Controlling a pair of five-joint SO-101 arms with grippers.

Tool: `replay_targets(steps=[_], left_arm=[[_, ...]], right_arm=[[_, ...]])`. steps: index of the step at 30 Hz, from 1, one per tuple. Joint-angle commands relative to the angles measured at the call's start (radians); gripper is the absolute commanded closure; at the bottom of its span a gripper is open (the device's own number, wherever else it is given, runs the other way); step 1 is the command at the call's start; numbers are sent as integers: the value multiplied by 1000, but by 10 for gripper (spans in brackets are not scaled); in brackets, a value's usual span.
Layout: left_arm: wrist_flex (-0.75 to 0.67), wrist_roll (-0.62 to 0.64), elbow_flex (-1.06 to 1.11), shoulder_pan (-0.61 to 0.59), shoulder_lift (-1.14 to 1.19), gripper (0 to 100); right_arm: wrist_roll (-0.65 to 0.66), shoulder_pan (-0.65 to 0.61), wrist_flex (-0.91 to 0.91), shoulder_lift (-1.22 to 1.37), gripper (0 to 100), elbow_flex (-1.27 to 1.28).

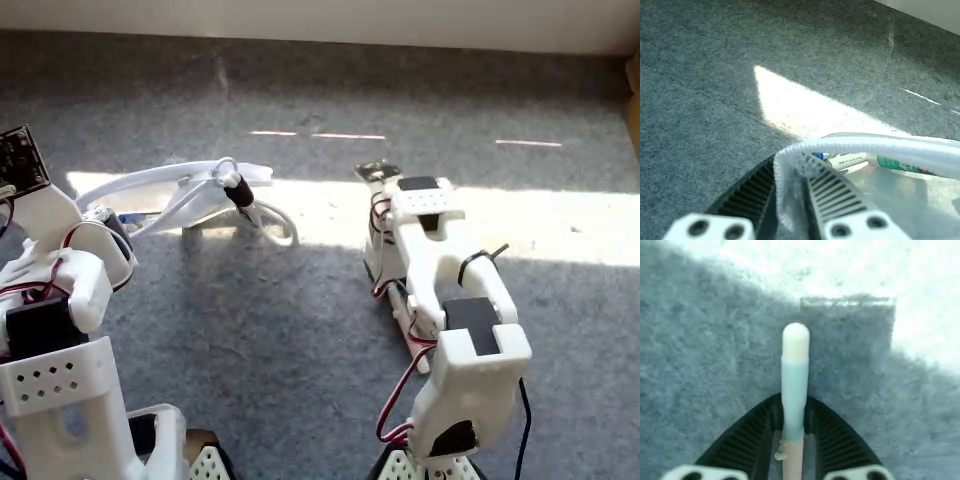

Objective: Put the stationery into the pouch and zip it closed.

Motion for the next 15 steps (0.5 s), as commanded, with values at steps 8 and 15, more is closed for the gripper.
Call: replay_targets(steps=[8,15], left_arm=[[-12,3,1,-22,13,992],[-8,-15,10,21,-44,992]], right_arm=[[8,-58,50,-193,995,-4],[8,-90,-82,-444,995,202]])
